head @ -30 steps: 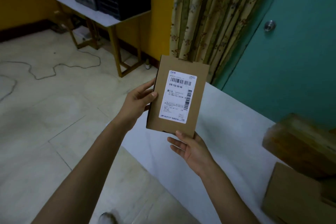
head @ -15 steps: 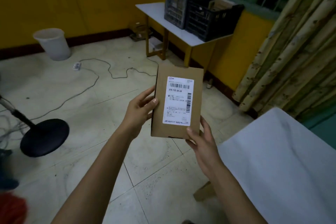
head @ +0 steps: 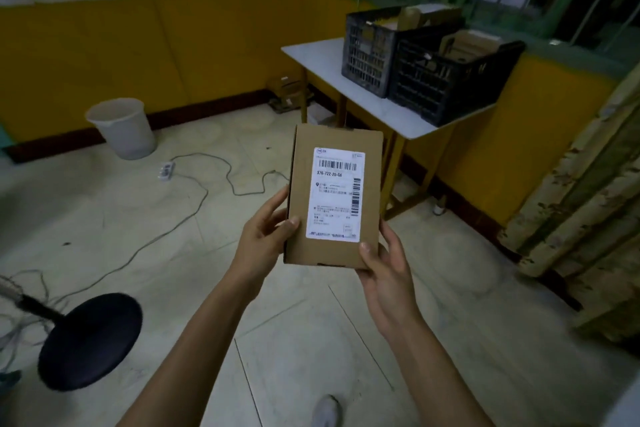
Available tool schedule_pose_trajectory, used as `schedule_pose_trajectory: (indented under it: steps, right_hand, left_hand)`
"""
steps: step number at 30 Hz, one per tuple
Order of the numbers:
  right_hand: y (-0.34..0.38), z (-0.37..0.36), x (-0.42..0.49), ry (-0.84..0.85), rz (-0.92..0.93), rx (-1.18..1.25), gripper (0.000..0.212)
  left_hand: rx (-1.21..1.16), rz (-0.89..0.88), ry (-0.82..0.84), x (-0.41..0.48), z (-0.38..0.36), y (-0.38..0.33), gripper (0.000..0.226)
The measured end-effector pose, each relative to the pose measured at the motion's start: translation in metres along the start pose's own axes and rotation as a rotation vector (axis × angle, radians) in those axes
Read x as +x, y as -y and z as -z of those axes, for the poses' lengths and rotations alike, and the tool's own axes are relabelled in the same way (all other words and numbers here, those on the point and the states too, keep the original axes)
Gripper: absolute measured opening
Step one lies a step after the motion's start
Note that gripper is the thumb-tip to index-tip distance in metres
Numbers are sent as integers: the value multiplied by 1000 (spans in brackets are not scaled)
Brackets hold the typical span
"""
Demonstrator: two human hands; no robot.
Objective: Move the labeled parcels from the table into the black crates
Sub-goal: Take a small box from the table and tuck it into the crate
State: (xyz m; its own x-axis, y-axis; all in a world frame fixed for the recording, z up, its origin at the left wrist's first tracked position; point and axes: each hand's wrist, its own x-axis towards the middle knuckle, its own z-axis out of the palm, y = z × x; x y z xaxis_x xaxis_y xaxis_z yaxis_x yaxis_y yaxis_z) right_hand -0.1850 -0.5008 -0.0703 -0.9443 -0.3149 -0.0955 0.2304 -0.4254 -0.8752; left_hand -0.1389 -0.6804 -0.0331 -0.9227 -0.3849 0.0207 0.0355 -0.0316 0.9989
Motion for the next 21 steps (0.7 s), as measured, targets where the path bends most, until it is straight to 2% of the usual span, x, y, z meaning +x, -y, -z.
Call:
schedule_pose_trajectory:
  steps: [9,15,21]
  right_hand:
    - [25,-45,171,-22,43,27,47]
    - [24,-52,278,-117,60,49,44]
    - [42,-68,398,-258,139,-16,43]
  left_hand:
    - [-54,30,-54,174,17,-8,51]
    - [-104,-17,18,296,12,7,40]
    - [-148,-40,193,447,2,4,33]
